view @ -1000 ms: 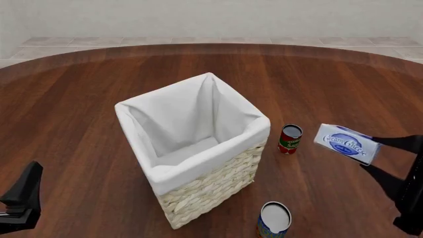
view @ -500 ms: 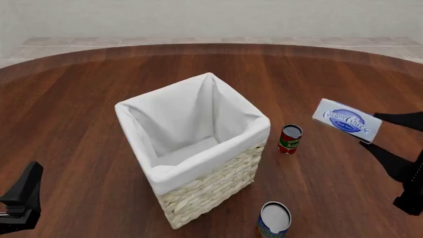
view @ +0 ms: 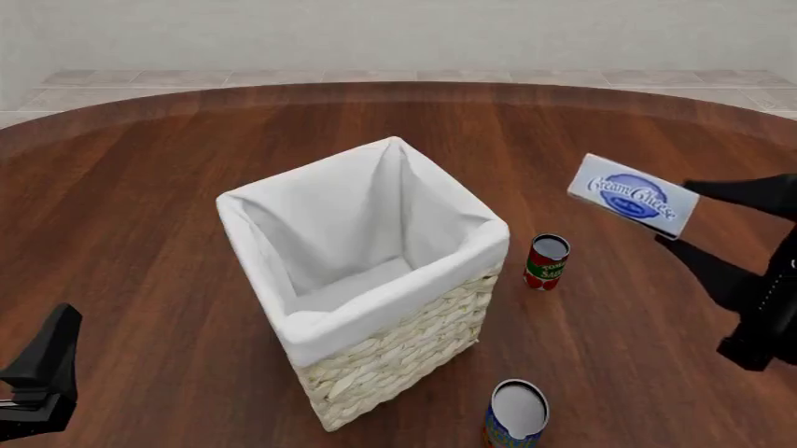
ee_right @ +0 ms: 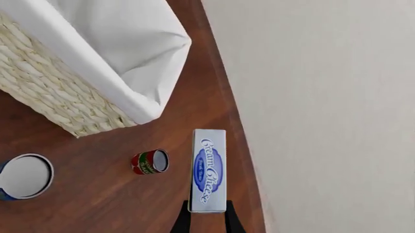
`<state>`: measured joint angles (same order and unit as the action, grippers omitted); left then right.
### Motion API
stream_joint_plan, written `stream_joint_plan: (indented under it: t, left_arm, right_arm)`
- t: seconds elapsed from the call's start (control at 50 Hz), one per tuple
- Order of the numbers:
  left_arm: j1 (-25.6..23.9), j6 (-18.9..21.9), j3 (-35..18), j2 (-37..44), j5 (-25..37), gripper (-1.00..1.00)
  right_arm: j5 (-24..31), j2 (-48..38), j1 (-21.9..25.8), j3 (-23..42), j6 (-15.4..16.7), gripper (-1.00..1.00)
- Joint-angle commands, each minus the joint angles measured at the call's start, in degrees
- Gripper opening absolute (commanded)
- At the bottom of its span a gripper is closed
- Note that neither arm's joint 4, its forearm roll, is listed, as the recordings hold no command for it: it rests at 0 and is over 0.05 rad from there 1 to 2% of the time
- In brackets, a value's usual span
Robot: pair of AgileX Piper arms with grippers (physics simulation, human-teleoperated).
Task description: Pick up the cream cheese box, and put it in the basket.
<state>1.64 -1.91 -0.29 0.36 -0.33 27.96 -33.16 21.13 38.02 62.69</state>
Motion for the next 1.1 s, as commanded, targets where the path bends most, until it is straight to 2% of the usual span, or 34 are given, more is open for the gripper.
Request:
stream_joint_plan:
  t: [0.02,1.1]
  left_arm:
    - [-0.1,-0.1,0.0,-0.1,0.0,1.0]
    - [-0.3,-0.3,0.0,-0.1,-0.1,1.0]
  right_arm:
    - [-2.6,-1.5,1.9,1.2,-0.8,-1.0]
    - [-10.6,-8.4,10.4,3.7,-2.7,-1.0]
